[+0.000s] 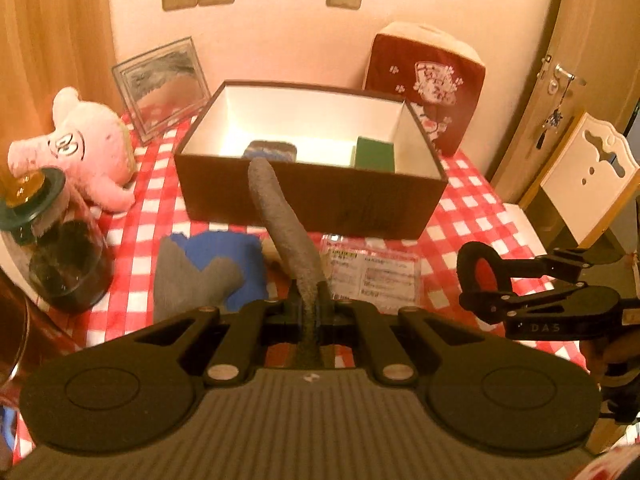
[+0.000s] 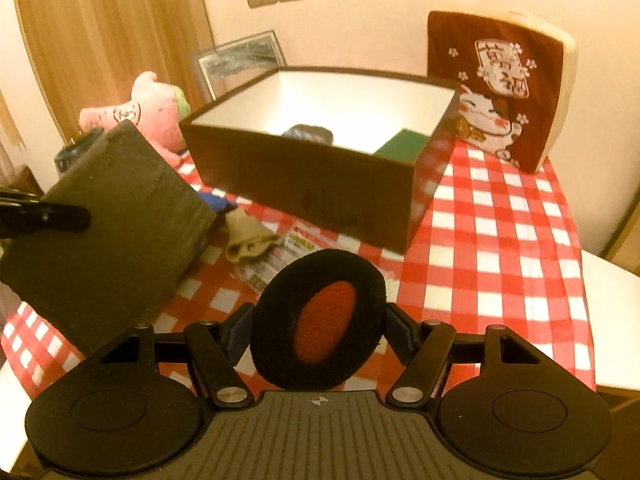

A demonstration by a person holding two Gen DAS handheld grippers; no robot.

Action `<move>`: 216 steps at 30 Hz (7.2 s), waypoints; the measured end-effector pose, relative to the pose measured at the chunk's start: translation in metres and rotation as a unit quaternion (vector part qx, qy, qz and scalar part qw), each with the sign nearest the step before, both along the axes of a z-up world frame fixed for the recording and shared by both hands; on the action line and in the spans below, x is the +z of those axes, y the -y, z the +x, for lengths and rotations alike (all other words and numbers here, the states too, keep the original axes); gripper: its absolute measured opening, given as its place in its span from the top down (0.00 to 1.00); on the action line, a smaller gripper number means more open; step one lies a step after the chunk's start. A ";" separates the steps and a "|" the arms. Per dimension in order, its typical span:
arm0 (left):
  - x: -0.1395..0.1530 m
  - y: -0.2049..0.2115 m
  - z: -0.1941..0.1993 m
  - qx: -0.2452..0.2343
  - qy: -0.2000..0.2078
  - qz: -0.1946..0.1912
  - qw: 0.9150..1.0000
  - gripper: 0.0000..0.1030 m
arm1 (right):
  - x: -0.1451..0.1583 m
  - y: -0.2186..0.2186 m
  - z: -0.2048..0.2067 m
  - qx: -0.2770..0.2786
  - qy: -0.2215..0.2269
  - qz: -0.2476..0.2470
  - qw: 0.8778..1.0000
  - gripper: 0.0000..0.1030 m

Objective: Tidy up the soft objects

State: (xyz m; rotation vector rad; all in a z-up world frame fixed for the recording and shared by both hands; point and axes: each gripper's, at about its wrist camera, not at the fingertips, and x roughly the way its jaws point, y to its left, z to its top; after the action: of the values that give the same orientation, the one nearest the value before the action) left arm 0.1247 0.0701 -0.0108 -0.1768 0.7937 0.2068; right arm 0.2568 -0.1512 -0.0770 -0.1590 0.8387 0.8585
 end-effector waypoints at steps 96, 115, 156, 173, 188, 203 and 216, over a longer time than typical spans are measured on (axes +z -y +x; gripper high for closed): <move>-0.026 -0.121 0.263 -0.008 -0.038 0.017 0.999 0.56 | 0.011 -0.117 0.202 -0.029 0.000 -0.011 1.000 0.27; -0.020 -0.115 0.258 -0.011 -0.035 0.019 0.999 0.51 | 0.016 -0.107 0.198 -0.042 0.002 -0.015 0.999 0.23; -0.022 -0.073 0.083 0.018 -0.054 -0.015 0.998 0.39 | 0.012 -0.016 0.075 -0.052 -0.039 0.063 0.996 0.23; -0.091 -0.037 0.070 -0.011 -0.096 -0.091 0.991 0.46 | -0.045 -0.015 0.061 -0.038 -0.084 0.016 0.996 0.23; -0.139 -0.039 0.105 -0.014 -0.126 -0.158 0.979 0.56 | -0.064 -0.007 0.068 -0.059 -0.094 -0.009 0.994 0.24; -0.161 -0.053 0.128 0.018 -0.130 -0.206 0.970 0.99 | -0.075 -0.005 0.081 -0.083 -0.102 -0.023 0.991 0.24; -0.135 -0.055 0.110 0.019 -0.076 -0.214 0.974 1.00 | -0.075 -0.006 0.075 -0.079 -0.094 -0.027 0.992 0.24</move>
State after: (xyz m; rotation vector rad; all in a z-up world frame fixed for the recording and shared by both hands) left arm 0.2348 0.1247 -0.1458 -0.5879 0.9828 0.0823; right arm 0.3317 -0.1456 -0.1517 -0.0575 1.0375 0.7107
